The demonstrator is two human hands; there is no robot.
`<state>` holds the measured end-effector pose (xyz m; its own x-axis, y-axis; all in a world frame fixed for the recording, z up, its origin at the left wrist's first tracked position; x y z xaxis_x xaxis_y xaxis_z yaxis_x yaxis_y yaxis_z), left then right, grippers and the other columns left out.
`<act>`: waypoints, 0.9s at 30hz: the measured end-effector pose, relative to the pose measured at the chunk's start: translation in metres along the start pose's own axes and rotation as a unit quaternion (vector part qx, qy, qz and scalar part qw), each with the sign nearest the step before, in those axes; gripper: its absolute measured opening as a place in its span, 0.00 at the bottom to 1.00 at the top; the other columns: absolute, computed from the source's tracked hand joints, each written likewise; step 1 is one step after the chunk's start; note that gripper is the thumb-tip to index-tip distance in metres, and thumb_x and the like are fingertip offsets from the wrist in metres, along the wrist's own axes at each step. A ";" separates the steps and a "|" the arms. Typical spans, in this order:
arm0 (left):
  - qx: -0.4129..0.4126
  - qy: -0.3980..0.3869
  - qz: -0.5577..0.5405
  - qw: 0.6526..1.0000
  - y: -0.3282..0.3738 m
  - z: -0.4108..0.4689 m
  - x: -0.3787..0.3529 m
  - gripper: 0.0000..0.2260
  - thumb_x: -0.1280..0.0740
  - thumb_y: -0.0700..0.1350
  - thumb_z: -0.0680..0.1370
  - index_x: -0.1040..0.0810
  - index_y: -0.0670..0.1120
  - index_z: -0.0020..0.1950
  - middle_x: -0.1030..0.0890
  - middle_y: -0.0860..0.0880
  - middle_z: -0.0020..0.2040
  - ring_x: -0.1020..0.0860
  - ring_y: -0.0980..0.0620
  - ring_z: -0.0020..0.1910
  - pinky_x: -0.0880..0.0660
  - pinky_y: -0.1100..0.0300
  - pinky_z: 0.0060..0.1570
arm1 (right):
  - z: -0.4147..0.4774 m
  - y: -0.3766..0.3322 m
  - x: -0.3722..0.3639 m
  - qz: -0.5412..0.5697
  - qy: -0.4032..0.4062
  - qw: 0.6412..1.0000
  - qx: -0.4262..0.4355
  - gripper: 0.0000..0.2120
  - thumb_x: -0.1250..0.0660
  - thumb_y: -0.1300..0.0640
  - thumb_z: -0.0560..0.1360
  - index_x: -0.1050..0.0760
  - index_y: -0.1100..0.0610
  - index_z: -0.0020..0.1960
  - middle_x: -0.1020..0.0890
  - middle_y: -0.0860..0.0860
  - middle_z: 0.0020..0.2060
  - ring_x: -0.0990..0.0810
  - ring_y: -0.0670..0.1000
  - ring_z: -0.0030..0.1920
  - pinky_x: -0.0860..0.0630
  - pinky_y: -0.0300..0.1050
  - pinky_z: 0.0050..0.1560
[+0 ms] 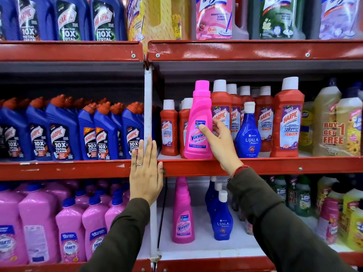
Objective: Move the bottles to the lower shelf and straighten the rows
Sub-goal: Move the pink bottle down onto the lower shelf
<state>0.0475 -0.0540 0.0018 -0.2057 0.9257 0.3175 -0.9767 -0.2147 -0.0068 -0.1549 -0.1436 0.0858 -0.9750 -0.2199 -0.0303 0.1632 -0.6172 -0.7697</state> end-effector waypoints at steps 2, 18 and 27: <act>-0.005 -0.011 0.001 1.000 0.001 0.000 0.002 0.28 0.51 0.48 0.83 0.43 0.38 0.82 0.44 0.41 0.83 0.47 0.42 0.83 0.48 0.44 0.81 | -0.001 -0.007 0.000 0.007 0.000 1.000 0.006 0.22 0.31 0.54 0.79 0.28 0.58 0.71 0.19 0.56 0.63 0.18 0.54 0.61 0.19 0.54 0.61; 0.026 -0.047 -0.061 0.997 -0.001 -0.087 -0.004 0.29 0.49 0.48 0.84 0.51 0.43 0.84 0.53 0.46 0.85 0.56 0.48 0.84 0.64 0.50 0.81 | -0.079 0.008 -0.001 0.051 -0.048 0.997 -0.017 0.19 0.30 0.58 0.78 0.26 0.62 0.68 0.17 0.57 0.62 0.17 0.55 0.62 0.20 0.53 0.64; 0.081 -0.160 -0.081 0.981 -0.015 -0.194 -0.033 0.29 0.49 0.48 0.83 0.49 0.41 0.84 0.54 0.45 0.85 0.55 0.46 0.84 0.58 0.44 0.82 | -0.169 0.126 -0.012 0.048 -0.099 0.992 -0.065 0.18 0.29 0.57 0.78 0.26 0.55 0.67 0.15 0.47 0.58 0.16 0.46 0.59 0.20 0.39 0.55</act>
<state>0.0574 -0.0211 -0.1930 0.0063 0.8125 0.5829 -0.9672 -0.1430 0.2099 -0.1484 -0.0914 -0.1189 -0.9053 -0.4247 0.0086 0.2204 -0.4868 -0.8453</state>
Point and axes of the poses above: each hand's wrist, its own z-axis towards the middle knuckle, its own x-axis out of the back of the hand, y = z × x, the point moved 7 cm from there along z, towards the middle knuckle
